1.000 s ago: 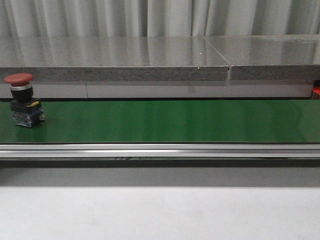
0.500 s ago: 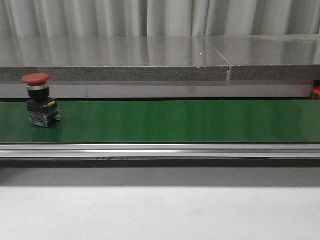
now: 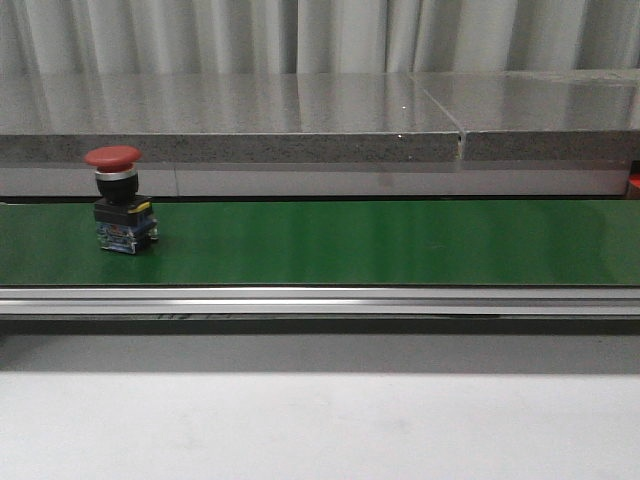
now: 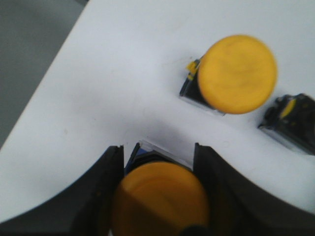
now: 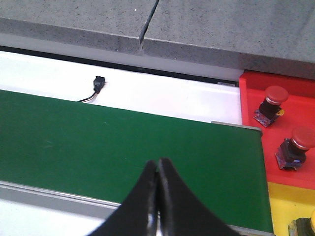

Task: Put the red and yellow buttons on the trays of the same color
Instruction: 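Move the left gripper over a yellow push button in the cluster, then grasp the yellow button with the left gripper and set it on the belt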

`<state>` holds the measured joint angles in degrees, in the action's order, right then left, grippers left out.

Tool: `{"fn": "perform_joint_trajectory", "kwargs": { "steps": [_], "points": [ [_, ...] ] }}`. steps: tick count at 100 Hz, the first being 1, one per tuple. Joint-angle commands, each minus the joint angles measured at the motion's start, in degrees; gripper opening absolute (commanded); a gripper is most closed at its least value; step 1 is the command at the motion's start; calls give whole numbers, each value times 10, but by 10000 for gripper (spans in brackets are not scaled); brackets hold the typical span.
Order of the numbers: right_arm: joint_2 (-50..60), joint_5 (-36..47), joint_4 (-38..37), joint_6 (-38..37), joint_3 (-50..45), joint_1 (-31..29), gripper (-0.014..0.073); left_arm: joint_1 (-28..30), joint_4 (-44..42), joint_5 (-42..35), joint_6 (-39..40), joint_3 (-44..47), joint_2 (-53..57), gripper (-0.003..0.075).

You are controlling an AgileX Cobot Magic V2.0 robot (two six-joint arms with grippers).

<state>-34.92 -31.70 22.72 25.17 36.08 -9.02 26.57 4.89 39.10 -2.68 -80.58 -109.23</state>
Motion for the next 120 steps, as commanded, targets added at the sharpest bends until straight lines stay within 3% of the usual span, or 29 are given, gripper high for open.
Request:
{"fn": "perform_joint_trajectory", "kwargs": {
  "steps": [1,36,68,86,120],
  "points": [
    [1,37,4,5,13,1,-68,-16,5,-12,5,-17,73,-19],
    [1,37,4,5,13,1,-68,-120,5,41,4,18,221,-19],
    [1,37,4,5,13,1,-68,-213,5,-30,4,139,249,-19],
    [1,37,4,5,13,1,-68,-226,5,-87,4,180,243,-19],
    [1,37,4,5,13,1,-68,-226,27,-78,4,183,198,-4]
  ]
}}
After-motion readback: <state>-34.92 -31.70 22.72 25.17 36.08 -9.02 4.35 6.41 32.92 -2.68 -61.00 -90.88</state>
